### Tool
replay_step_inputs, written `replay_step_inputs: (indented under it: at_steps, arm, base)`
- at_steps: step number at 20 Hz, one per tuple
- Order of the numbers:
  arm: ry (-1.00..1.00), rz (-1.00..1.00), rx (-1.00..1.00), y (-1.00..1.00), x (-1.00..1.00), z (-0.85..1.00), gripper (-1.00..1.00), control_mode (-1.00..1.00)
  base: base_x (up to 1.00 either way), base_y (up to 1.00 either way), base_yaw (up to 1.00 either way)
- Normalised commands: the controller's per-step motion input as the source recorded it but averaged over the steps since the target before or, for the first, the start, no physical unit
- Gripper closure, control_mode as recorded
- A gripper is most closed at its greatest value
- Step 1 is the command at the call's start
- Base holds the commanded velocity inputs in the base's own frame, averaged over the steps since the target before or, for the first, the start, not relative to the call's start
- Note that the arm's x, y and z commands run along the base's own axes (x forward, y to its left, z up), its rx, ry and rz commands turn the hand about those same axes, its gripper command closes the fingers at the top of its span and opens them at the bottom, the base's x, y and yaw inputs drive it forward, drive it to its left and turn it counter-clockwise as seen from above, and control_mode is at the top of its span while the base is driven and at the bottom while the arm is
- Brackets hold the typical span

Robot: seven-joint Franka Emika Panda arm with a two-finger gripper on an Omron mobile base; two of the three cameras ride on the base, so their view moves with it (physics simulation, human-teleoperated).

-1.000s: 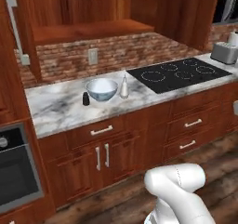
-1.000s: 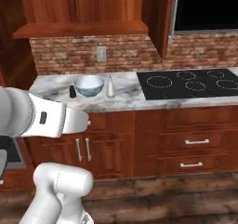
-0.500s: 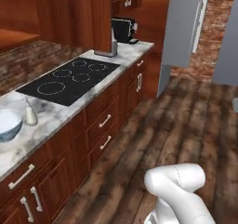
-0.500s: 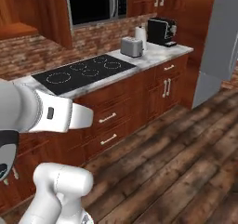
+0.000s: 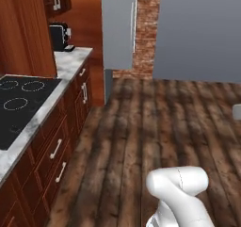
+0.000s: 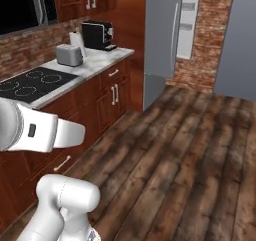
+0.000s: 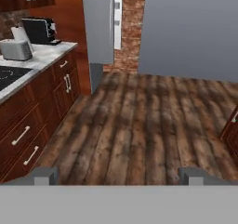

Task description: Retrieve the bottle and the shaker from the cabinet and place them next to the mixing bowl on the counter. Then add garlic from the fridge to the mixing bowl.

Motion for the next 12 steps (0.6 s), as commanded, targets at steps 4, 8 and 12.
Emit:
replay_step_inputs:
  at_steps: [4,8,12]
  arm:
    - [0.00,0.00,0.00,0.00,0.00,0.00,-1.00,1.00]
    - [0.00,0.00,0.00,0.00,0.00,0.00,-1.00,1.00]
    - [0.00,0.00,0.00,0.00,0.00,0.00,-1.00,1.00]
  base:
    - [1.00,-0.34,0.00]
    - [1.00,-0.65,0.02]
    - [1.00,-0.69,0.02]
